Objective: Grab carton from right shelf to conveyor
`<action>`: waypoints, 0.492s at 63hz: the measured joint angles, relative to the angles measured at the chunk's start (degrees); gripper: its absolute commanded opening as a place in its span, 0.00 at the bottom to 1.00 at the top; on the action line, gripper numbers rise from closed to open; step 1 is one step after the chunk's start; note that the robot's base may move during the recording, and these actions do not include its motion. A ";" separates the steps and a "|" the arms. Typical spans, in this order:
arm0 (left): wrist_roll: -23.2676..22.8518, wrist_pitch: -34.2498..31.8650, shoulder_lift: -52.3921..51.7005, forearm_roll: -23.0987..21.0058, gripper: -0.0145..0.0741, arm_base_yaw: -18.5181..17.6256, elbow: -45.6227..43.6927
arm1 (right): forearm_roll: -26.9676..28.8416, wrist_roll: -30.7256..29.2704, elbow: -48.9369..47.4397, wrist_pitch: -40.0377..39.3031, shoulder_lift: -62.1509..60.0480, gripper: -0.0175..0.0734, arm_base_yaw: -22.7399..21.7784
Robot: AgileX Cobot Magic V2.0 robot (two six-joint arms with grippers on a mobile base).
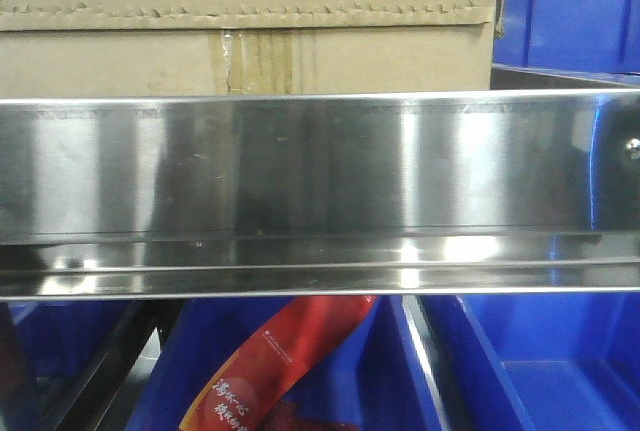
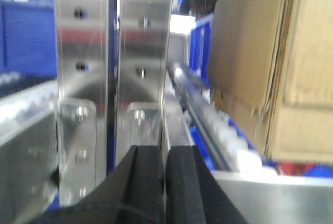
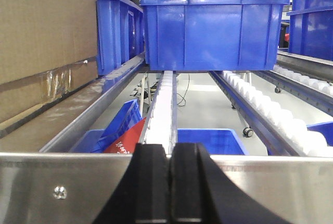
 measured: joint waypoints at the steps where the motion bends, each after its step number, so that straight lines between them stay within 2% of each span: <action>1: 0.00 -0.46 0.00 0.00 0.18 0.00 0.00 | 0.00 0.00 0.00 0.00 0.00 0.12 0.00; 13: 0.00 -1.94 0.00 -0.52 0.18 0.00 0.00 | 0.00 0.00 0.00 -0.66 0.00 0.12 0.00; 23: 0.00 -6.04 -0.09 -1.42 0.18 0.00 -0.18 | 2.47 0.00 -0.32 -5.91 0.00 0.12 0.00; 28: 0.00 -4.53 -0.09 -0.96 0.20 0.00 -2.45 | 3.61 0.00 -3.67 -2.37 -0.09 0.12 0.00; 31: 0.00 -2.45 -0.09 -0.20 0.25 0.00 -4.87 | 4.09 0.00 -6.76 1.54 -0.09 0.15 0.00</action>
